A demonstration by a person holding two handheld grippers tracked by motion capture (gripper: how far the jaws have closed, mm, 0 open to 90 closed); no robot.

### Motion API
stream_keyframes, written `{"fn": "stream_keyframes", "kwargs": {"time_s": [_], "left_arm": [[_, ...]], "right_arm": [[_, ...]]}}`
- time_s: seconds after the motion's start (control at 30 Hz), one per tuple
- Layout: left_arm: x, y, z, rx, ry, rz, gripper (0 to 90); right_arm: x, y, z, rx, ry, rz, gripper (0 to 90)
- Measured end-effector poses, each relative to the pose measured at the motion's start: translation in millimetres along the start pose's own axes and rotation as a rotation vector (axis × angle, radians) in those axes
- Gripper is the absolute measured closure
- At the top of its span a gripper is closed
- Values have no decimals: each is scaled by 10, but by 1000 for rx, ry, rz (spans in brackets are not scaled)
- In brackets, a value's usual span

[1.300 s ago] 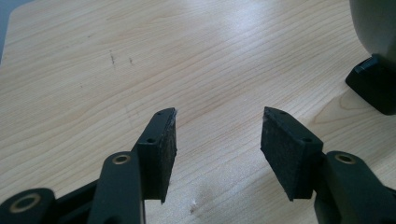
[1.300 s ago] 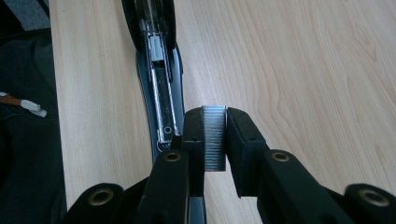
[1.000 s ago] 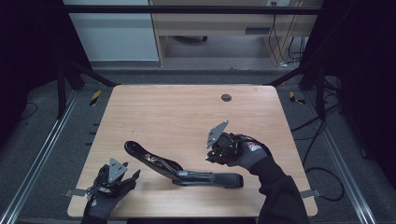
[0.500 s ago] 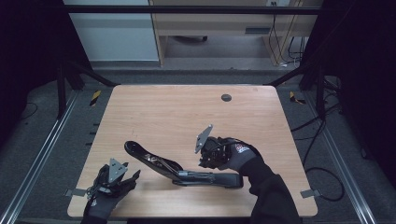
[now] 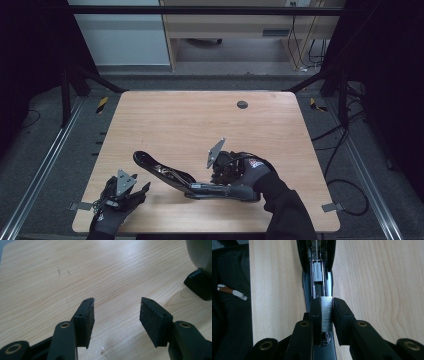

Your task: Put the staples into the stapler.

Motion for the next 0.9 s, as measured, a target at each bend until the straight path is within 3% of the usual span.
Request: {"fn": "stream_keyframes", "kwargs": {"time_s": [0.9], "left_arm": [[2,2,-3,-1,0,0,447]], "right_arm": [[17,-7,182,31,30,-3,784]]}}
Point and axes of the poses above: each handheld gripper's, and its own axes: z roughly forward along the jaws, y roughly out of its top, x roughly to its left, the point moved 5 cm from there along z, roughly forward along the jaws, and after that the axes turned 14 degrees about -z, right-handed, at the moved point
